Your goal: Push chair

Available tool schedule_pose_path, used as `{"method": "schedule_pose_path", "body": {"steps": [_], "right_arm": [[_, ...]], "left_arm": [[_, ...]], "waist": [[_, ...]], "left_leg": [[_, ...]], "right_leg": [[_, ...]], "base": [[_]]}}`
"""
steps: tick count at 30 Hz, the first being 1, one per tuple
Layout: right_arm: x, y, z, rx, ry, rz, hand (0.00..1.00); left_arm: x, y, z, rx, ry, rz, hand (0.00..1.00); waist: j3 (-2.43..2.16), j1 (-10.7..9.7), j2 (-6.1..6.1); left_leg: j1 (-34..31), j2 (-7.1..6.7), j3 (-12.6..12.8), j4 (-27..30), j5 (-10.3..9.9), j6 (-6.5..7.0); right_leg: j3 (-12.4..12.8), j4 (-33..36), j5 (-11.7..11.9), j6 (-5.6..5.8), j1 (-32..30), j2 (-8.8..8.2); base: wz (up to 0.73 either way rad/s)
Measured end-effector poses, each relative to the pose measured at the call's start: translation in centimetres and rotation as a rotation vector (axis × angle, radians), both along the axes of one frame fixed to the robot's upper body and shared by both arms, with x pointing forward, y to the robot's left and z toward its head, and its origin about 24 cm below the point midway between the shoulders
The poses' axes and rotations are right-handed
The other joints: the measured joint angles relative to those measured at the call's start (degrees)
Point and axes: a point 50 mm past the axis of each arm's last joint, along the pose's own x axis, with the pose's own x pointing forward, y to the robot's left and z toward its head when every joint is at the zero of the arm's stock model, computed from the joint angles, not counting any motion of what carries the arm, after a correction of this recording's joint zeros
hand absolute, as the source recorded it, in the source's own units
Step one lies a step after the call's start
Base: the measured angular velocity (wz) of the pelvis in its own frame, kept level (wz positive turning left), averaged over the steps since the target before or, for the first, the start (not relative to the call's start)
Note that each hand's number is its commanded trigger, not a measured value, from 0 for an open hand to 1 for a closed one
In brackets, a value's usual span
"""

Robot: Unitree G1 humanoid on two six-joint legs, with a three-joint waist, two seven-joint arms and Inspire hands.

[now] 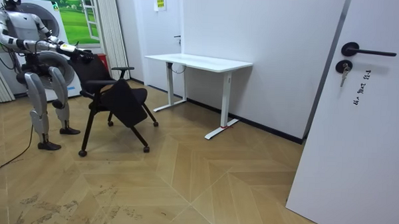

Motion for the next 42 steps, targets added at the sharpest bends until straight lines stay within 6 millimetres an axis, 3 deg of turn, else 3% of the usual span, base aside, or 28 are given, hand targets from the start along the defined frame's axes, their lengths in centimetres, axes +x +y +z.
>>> {"method": "schedule_pose_path", "body": {"steps": [19,42], "right_arm": [[-1.8,0.6,2.4,0.144,0.125,0.11,0.0],[-2.8,1.6,3.3,0.048,0.122,0.221,0.0]], "left_arm": [[0.1,0.9,0.0,0.024,0.011,0.029,1.0],[0.2,1.0,0.1,0.027,0.006,0.032,1.0]], "waist": [[-0.18,-0.2,-0.28],[-0.18,-0.6,-0.61]], "left_leg": [[0.1,0.3,1.1,0.3,-0.1,-0.1],[-0.3,0.26,1.2,0.4,-0.1,-0.1]], "right_leg": [[1.3,0.8,0.1,-0.1,-0.7,0.26],[1.5,0.7,0.1,-0.11,-1.0,0.24]], "base": [[-0.03],[0.0]]}}
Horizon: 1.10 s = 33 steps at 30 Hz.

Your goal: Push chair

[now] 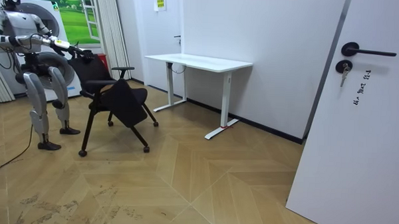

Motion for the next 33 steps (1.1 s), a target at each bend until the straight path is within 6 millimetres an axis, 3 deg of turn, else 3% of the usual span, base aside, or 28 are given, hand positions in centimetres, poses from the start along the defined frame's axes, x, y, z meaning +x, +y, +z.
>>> {"method": "schedule_pose_path", "body": {"steps": [6,12,21,33], "right_arm": [[-0.4,-0.2,-0.8,0.016,-0.038,-0.015,0.0],[-0.8,-0.3,-1.8,0.053,-0.116,-0.041,0.0],[-0.5,-0.1,-3.0,0.109,-0.18,-0.1,0.0],[-0.6,0.5,-4.8,0.116,-0.306,-0.118,0.0]], "left_arm": [[0.0,0.1,-0.1,0.001,0.001,0.006,1.0],[0.0,0.0,0.1,-0.007,-0.012,0.007,1.0],[0.0,-0.3,0.2,-0.017,-0.018,-0.006,1.0],[-0.1,0.0,-0.3,-0.026,-0.013,0.017,1.0]], "waist": [[0.16,-0.8,0.24],[0.84,-0.6,1.33],[0.81,0.2,1.46],[1.05,-1.5,2.16]], "left_leg": [[0.0,-0.01,-0.5,0.2,0.0,0.01],[-0.2,-0.02,-0.1,0.2,0.0,0.04],[-0.3,-0.04,0.0,0.2,0.0,0.05],[-0.1,-0.18,-0.8,0.3,0.0,0.05]], "right_leg": [[-0.6,0.0,0.0,-0.04,0.3,-0.04],[-0.1,0.0,0.1,-0.08,0.0,-0.01],[-0.1,0.0,0.1,-0.08,-0.2,-0.01],[-0.9,-0.2,0.1,-0.07,0.7,-0.06]], "base": [[0.04],[-0.04],[0.0],[0.03]]}}
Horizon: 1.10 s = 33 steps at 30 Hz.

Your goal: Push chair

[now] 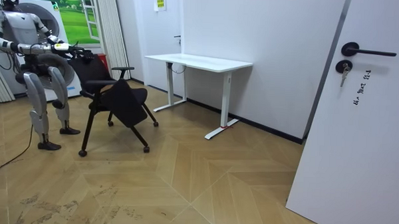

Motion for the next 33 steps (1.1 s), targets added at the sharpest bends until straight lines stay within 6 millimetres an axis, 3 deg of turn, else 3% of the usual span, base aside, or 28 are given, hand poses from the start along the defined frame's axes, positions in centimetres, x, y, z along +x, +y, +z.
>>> {"method": "schedule_pose_path", "body": {"steps": [6,18,19,20,21,33], "right_arm": [[0.0,-0.2,-0.6,0.022,-0.034,-0.037,0.0],[1.6,-0.3,-0.9,-0.103,-0.097,-0.037,0.0],[1.7,-0.3,-1.0,-0.122,-0.102,-0.035,0.33],[1.8,-0.4,-1.0,-0.141,-0.107,-0.035,0.59],[1.8,-0.4,-1.0,-0.146,-0.108,-0.036,1.0],[2.3,0.1,-1.3,-0.4,-0.148,0.024,1.0]], "left_arm": [[0.0,-0.2,0.0,-0.003,-0.005,-0.004,1.0],[0.2,-0.7,0.1,-0.007,-0.018,-0.005,1.0],[0.2,-0.7,0.1,-0.006,-0.018,-0.007,1.0],[0.1,-0.7,0.1,-0.007,-0.018,-0.009,1.0],[0.2,-0.8,0.1,-0.007,-0.018,-0.01,1.0],[0.4,-0.9,0.3,-0.001,-0.001,-0.021,1.0]], "waist": [[-0.02,0.1,0.08],[-0.06,0.3,0.11],[-0.07,0.3,0.1],[-0.07,0.3,0.09],[-0.09,0.4,0.07],[-0.23,0.6,-0.25]], "left_leg": [[-0.2,-0.01,0.0,0.1,0.0,0.0],[-1.0,-0.06,-0.2,0.6,0.0,0.0],[-1.0,-0.07,-0.3,0.6,0.0,0.0],[-1.0,-0.09,-0.4,0.6,0.0,0.0],[-1.0,-0.1,-0.4,0.6,0.0,0.0],[-0.9,-0.11,-0.6,0.7,0.0,0.0]], "right_leg": [[0.0,-0.1,0.0,0.01,0.0,0.0],[-0.3,0.0,0.0,0.0,-0.6,-0.05],[-0.4,0.0,0.0,0.0,-0.6,-0.06],[-0.5,0.0,0.0,0.0,-0.6,-0.08],[-0.5,0.0,0.0,0.0,-0.6,-0.09],[-0.7,0.0,0.0,0.0,-0.4,-0.1]], "base": [[0.0],[0.01],[0.04],[0.04],[0.0],[0.0]]}}
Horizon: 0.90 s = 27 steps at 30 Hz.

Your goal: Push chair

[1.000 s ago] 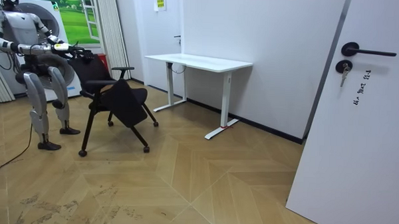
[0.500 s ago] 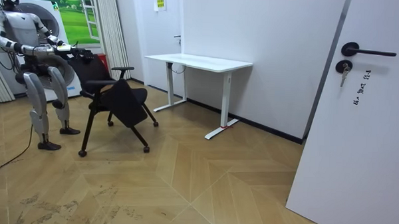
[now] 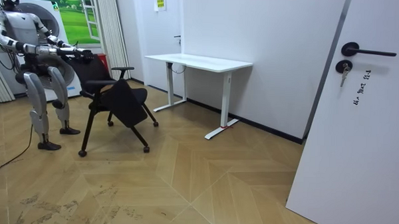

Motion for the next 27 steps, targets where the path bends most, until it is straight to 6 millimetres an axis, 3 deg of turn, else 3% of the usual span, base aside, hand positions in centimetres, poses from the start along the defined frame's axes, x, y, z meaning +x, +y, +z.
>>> {"method": "schedule_pose_path", "body": {"steps": [8,27], "right_arm": [[0.21,-0.06,-0.23,-0.009,0.001,-0.029,1.0],[0.21,-0.28,-0.24,-0.016,0.006,-0.027,1.0]], "left_arm": [[0.08,-0.47,0.24,-0.012,-0.002,-0.032,1.0],[0.31,-0.73,0.49,-0.004,0.011,-0.057,1.0]], "waist": [[0.02,1.3,-0.01],[0.29,1.6,-0.72]], "left_leg": [[0.0,0.0,0.0,-0.2,0.0,0.0],[0.4,-0.03,-0.1,-0.4,0.0,0.0]], "right_leg": [[0.0,-0.2,0.0,0.01,-0.1,-0.01],[-0.3,-0.8,-0.1,0.1,0.8,-0.01]], "base": [[0.0],[0.01]]}}
